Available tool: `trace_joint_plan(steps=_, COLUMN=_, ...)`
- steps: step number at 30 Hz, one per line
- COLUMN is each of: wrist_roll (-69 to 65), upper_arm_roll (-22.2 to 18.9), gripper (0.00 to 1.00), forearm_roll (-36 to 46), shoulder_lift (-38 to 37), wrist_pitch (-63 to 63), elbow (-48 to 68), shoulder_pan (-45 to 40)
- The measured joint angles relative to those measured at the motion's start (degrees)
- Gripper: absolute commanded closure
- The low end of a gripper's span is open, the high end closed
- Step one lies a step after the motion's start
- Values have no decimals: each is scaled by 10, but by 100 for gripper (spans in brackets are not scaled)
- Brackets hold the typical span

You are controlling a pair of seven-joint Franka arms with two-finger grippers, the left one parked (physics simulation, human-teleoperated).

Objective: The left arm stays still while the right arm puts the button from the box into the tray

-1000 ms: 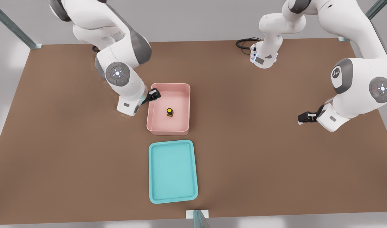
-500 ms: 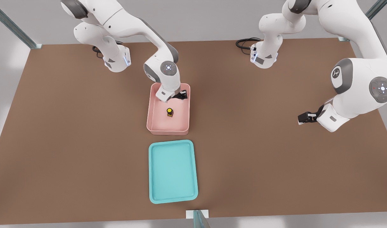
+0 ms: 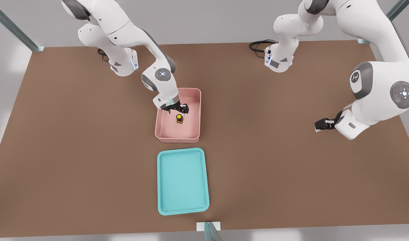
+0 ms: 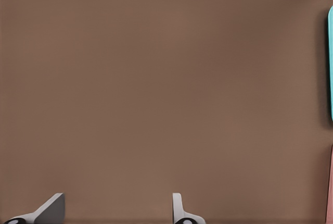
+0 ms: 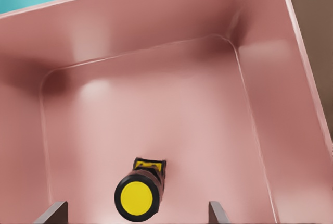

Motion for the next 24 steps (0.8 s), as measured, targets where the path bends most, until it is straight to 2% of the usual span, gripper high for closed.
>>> trace_joint_plan(steps=7, wrist_roll=47, upper_arm_roll=-20, gripper=0, forearm_roll=-31, shoulder_lift=33, wrist_pitch=71, elbow=-2, shoulder_pan=-1)
trace_joint_plan(steps=24, wrist_roll=111, upper_arm_roll=-9, gripper=0, forearm_roll=-44, shoulder_lift=74, wrist_pitch=138, elbow=-2, shoulder_pan=-2)
